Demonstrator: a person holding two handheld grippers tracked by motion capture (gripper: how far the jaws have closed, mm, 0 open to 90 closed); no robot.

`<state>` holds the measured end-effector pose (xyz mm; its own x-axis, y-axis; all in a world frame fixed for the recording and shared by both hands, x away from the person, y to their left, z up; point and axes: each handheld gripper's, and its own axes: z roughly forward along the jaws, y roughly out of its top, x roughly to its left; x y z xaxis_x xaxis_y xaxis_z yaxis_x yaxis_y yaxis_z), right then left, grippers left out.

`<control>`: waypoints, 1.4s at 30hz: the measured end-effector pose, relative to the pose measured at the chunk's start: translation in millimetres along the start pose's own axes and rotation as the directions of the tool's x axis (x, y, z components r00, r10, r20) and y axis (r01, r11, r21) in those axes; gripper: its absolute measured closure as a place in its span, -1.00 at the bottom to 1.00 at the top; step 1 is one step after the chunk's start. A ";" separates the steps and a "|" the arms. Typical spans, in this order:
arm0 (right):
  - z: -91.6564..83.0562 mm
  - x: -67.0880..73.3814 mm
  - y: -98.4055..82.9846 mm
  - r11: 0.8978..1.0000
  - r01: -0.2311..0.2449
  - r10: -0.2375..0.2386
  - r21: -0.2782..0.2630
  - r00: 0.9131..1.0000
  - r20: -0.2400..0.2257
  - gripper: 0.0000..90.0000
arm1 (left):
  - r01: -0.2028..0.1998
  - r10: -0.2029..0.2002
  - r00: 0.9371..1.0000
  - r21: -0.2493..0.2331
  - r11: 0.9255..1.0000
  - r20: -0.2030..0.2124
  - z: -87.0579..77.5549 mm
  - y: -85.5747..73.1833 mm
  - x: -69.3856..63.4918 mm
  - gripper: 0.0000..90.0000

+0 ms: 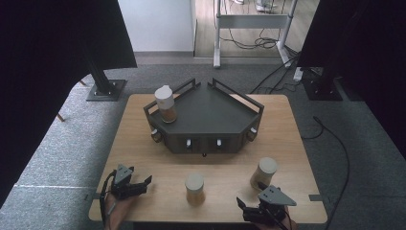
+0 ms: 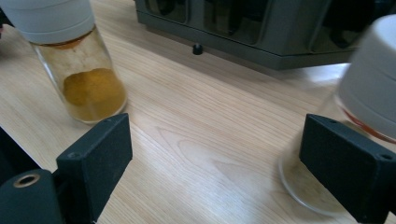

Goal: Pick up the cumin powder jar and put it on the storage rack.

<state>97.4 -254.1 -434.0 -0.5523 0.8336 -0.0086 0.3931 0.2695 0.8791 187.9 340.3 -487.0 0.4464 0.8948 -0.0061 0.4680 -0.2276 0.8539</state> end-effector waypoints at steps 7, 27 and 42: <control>11.2 5.2 4.7 1.000 0.015 -0.015 -0.002 0.999 -0.029 -0.80 | -0.004 0.004 1.000 0.001 1.000 0.002 0.0 0.2 0.0 -0.72; 40.8 22.1 17.0 0.998 0.064 -0.067 -0.027 0.990 -0.127 -0.80 | -0.005 0.005 1.000 0.004 1.000 0.002 -0.4 0.1 0.2 -0.72; 63.8 35.7 28.0 0.995 0.090 -0.097 -0.047 0.977 -0.192 -0.84 | -0.001 0.001 1.000 0.004 1.000 0.006 -0.4 0.2 1.2 -0.72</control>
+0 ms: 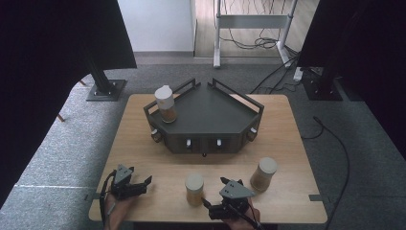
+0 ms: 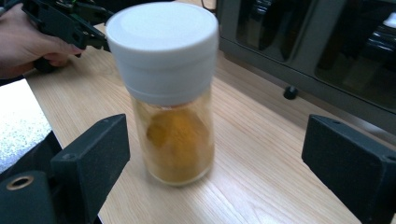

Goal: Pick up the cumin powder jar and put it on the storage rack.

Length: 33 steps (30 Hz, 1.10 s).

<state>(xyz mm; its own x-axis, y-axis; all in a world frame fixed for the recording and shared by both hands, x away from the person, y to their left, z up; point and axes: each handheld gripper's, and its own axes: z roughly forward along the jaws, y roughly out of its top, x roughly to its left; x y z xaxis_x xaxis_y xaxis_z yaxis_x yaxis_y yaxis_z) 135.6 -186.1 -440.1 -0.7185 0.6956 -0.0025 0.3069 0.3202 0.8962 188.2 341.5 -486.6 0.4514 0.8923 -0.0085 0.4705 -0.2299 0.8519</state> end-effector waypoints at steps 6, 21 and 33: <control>9.1 3.5 5.2 1.000 0.013 -0.013 -0.004 1.000 -0.011 -0.84 | 0.001 -0.001 1.000 0.001 1.000 0.000 0.3 0.2 0.0 -0.72; 30.2 8.3 12.4 0.999 0.020 -0.021 -0.026 0.999 -0.033 -0.84 | 0.004 -0.004 1.000 -0.001 1.000 0.001 -0.7 -0.5 1.4 -0.72; 42.9 7.2 7.0 0.997 -0.001 -0.004 -0.078 0.998 -0.063 -0.67 | 0.004 -0.004 1.000 0.000 1.000 0.002 -0.6 -0.5 1.6 -0.72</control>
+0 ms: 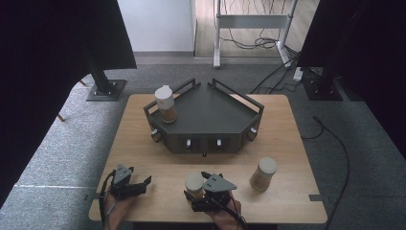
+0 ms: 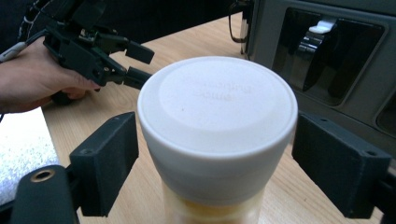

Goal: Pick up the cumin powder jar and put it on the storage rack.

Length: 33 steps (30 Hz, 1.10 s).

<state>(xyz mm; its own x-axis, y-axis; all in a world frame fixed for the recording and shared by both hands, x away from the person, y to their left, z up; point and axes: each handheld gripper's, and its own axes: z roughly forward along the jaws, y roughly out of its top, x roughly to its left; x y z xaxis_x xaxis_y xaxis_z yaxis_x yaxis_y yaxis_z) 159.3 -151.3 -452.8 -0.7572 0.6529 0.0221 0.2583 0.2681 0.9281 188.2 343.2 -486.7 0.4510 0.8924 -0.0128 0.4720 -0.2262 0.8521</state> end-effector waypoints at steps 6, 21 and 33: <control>0.7 0.6 -2.9 0.999 -0.008 0.008 -0.032 1.000 -0.003 -0.58 | 0.000 0.000 1.000 0.000 1.000 0.001 -0.1 0.0 0.3 -0.72; -0.2 5.7 8.2 1.000 0.018 -0.018 0.000 1.000 0.014 -0.26 | -0.004 0.004 1.000 0.003 1.000 0.003 0.2 0.6 0.2 -0.72; -0.2 3.5 26.8 0.998 0.006 -0.007 0.066 1.000 0.016 -0.26 | -0.008 0.008 1.000 0.006 1.000 0.004 0.4 1.1 0.2 -0.72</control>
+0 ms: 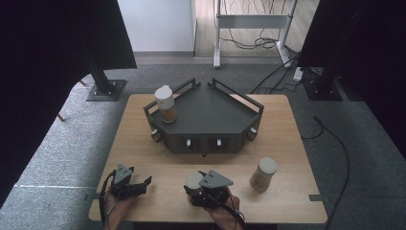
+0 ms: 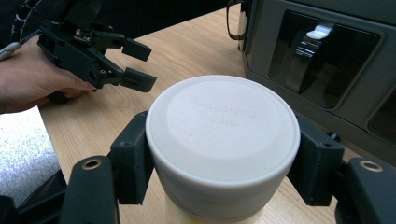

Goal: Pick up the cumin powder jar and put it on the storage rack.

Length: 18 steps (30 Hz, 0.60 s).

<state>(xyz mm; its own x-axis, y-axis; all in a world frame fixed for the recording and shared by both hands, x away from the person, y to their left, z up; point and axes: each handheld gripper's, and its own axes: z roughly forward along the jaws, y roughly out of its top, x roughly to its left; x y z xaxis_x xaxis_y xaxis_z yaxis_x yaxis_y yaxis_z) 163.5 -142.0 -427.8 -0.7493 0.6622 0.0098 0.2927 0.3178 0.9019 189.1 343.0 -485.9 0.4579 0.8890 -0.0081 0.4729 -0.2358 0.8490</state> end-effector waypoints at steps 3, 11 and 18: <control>-0.9 -1.1 2.8 1.000 -0.001 0.001 0.005 1.000 0.004 -0.26 | 0.000 0.000 1.000 0.000 1.000 0.001 0.0 0.0 0.1 -0.72; -6.1 -4.8 13.7 1.000 -0.001 0.001 -0.003 1.000 0.018 -0.26 | 0.000 0.000 1.000 -0.004 1.000 0.000 0.0 -0.7 -0.3 -0.72; -8.6 -10.0 24.4 1.000 -0.005 0.005 -0.007 1.000 0.027 -0.26 | -0.003 0.003 1.000 -0.001 1.000 -0.003 -0.7 -0.7 -0.6 -0.72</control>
<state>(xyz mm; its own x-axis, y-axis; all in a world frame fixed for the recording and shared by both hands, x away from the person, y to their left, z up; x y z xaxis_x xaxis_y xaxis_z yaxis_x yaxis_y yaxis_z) 173.0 -146.7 -402.2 -0.7313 0.6820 0.0022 0.2921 0.3104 0.9046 188.0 342.9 -486.1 0.4571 0.8894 -0.0043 0.4712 -0.2380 0.8493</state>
